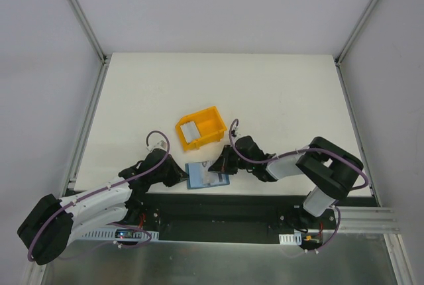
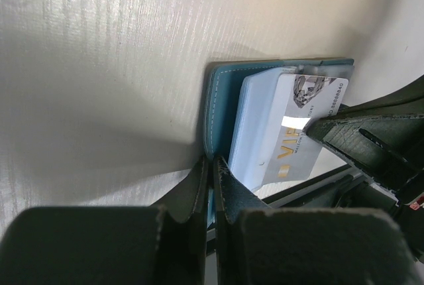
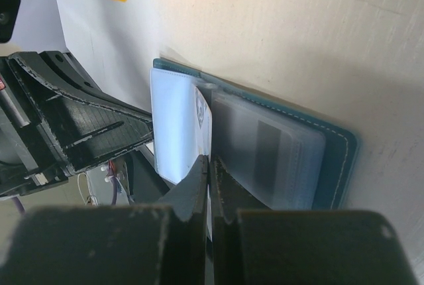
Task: Put the credit cards into the card holder
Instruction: Insert the credit card into the card holder.
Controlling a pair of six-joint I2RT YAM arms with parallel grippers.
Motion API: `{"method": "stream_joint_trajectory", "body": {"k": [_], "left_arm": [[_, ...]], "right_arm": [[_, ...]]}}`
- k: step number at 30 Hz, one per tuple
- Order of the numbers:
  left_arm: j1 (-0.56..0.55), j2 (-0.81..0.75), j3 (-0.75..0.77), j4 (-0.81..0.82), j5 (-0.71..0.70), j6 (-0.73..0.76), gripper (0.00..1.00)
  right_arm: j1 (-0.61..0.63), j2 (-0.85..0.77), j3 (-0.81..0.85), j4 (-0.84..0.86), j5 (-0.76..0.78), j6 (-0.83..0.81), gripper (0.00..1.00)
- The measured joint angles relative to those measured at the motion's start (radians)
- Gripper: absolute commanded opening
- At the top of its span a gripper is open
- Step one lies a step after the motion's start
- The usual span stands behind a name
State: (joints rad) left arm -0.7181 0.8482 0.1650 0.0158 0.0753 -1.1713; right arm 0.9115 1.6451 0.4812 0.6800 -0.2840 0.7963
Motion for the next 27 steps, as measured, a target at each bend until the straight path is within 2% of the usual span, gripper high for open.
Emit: {"method": "stream_joint_trajectory", "body": {"k": [7,12,16,19,23,27], "left_arm": [[0.0,0.0,0.0,0.0,0.0,0.0,0.0],[0.0,-0.001,0.0,0.0,0.0,0.0,0.0],[0.0,-0.003,-0.001,0.0,0.001,0.0,0.0],[0.0,-0.012,-0.007,0.001,0.002,-0.001,0.0],[0.0,-0.016,-0.01,0.002,0.002,-0.001,0.0],[0.0,-0.009,-0.01,0.003,0.003,-0.001,0.0]], "right_arm": [[0.043,0.001,0.003,0.001,0.05,0.031,0.06],[0.074,0.011,0.009,-0.006,0.092,0.06,0.29],[0.085,0.0,0.019,-0.031,0.108,0.06,0.39],[0.091,-0.054,0.048,-0.142,0.14,0.023,0.46],[0.093,-0.105,0.114,-0.304,0.176,-0.046,0.47],[0.099,-0.08,0.159,-0.375,0.167,-0.069,0.47]]}}
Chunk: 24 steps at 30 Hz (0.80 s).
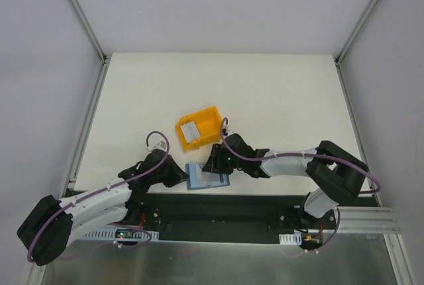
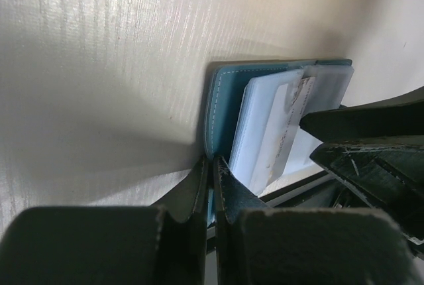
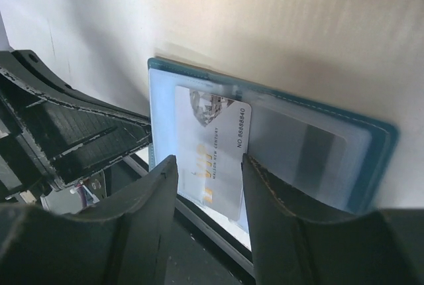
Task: Put the credit cards into the card holder
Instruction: Insert the credit card into the card holder.
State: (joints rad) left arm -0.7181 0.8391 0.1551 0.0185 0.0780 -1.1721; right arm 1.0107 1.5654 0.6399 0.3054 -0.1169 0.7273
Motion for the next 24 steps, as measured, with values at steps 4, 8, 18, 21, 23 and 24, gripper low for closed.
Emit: {"method": "stream_joint_trajectory", "body": {"k": [4,8,18,21,23,24], "left_arm": [[0.0,0.003,0.0,0.001,0.0,0.0,0.0],[0.0,0.003,0.0,0.002,0.001,0.0,0.0],[0.0,-0.004,-0.001,0.001,0.0,-0.001,0.0],[0.0,-0.004,-0.001,0.001,0.0,-0.001,0.0],[0.0,-0.004,-0.001,0.002,0.0,-0.001,0.0],[0.0,-0.004,-0.001,0.002,0.0,-0.001,0.0]], "right_arm": [[0.02,0.055,0.056,-0.019,-0.021,-0.007,0.45],[0.037,0.088,0.087,-0.028,-0.046,-0.014,0.43],[0.052,0.093,0.121,-0.09,-0.043,-0.042,0.44],[0.054,0.071,0.127,-0.157,-0.004,-0.06,0.45],[0.055,0.062,0.132,-0.18,0.008,-0.066,0.45],[0.055,0.062,0.135,-0.188,0.01,-0.068,0.45]]}}
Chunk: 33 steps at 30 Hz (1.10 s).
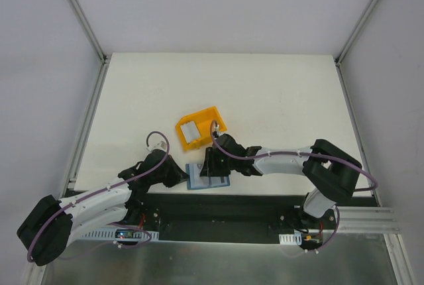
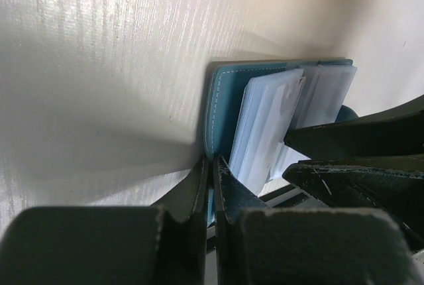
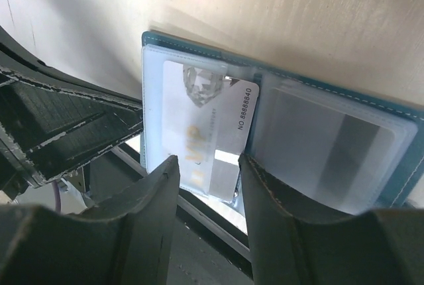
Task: Put the credit cards into the card holder
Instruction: Insert the credit card into the card holder.
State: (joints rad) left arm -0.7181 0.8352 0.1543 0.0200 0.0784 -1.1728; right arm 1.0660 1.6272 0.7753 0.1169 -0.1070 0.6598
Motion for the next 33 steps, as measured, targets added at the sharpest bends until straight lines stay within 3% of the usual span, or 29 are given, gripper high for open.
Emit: {"method": "stream_joint_trajectory", "body": {"k": [17,26,33], "left_arm": [[0.0,0.0,0.0,0.0,0.0,0.0,0.0],[0.0,-0.006,-0.002,-0.001,0.0,0.0,0.0],[0.0,-0.006,-0.002,-0.001,0.0,0.0,0.0]], "right_arm": [[0.021,0.041,0.05,0.01,-0.057,-0.039,0.44],[0.023,-0.031,0.049,-0.055,0.036,-0.074,0.46],[0.023,0.007,0.053,-0.072,0.039,-0.075,0.45]]}}
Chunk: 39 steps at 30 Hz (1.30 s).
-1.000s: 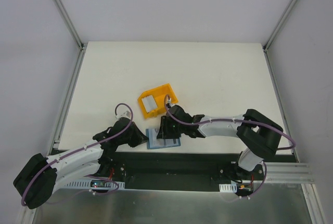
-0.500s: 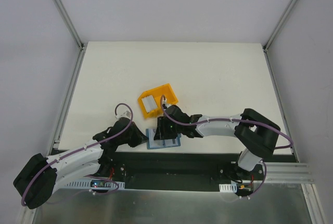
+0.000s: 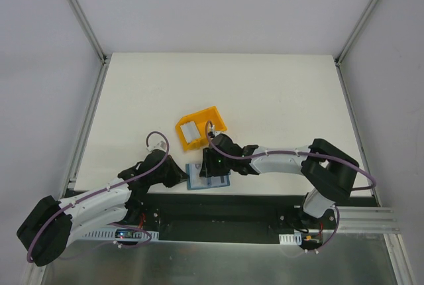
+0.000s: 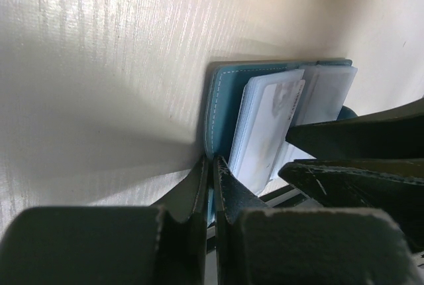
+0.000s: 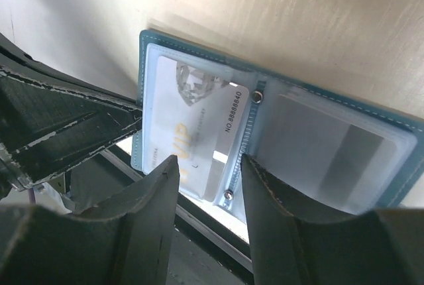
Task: Put the credit cards into the card holder
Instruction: Insert the credit card into the card holder.
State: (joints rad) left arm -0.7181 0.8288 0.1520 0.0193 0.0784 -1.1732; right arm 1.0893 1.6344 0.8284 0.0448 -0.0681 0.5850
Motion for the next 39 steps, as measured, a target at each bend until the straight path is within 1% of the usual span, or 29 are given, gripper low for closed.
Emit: {"method": "stream_joint_trajectory", "body": {"k": [4,12,14,20,24,26,30,31,37,38,39], "left_arm": [[0.0,-0.001,0.0,0.0,0.0,-0.002,0.0],[0.0,-0.001,-0.001,0.0,0.0,-0.002,0.0],[0.0,-0.001,-0.001,0.0,0.0,-0.002,0.0],[0.0,0.002,-0.001,0.0,0.0,-0.002,0.0],[0.0,0.005,-0.001,0.0,0.001,-0.002,0.0],[0.0,0.007,-0.001,0.0,0.0,-0.002,0.0],[0.0,0.007,0.0,0.0,0.0,-0.002,0.0],[0.0,0.007,0.0,0.0,0.0,-0.002,0.0],[0.0,0.007,0.0,0.0,0.0,-0.002,0.0],[0.0,0.007,0.0,0.0,0.0,-0.002,0.0],[0.0,0.006,0.0,0.0,0.0,-0.002,0.0]], "right_arm": [[0.0,0.028,0.011,0.01,-0.024,0.0,0.44],[0.0,0.041,0.019,0.013,-0.044,-0.015,0.33],[0.0,0.042,0.02,0.01,-0.043,-0.024,0.31],[0.0,0.044,0.024,0.011,-0.045,-0.068,0.33],[0.001,0.044,0.028,0.024,-0.048,-0.1,0.31],[0.001,0.044,0.029,0.029,-0.05,-0.114,0.27],[0.0,0.046,0.029,0.032,-0.051,-0.131,0.14],[-0.002,0.047,0.029,0.032,-0.052,-0.131,0.13],[-0.006,0.063,0.029,0.032,-0.054,-0.119,0.13],[-0.006,0.063,0.029,0.031,-0.052,-0.118,0.14],[-0.006,0.063,0.029,0.028,-0.049,-0.117,0.17]]}}
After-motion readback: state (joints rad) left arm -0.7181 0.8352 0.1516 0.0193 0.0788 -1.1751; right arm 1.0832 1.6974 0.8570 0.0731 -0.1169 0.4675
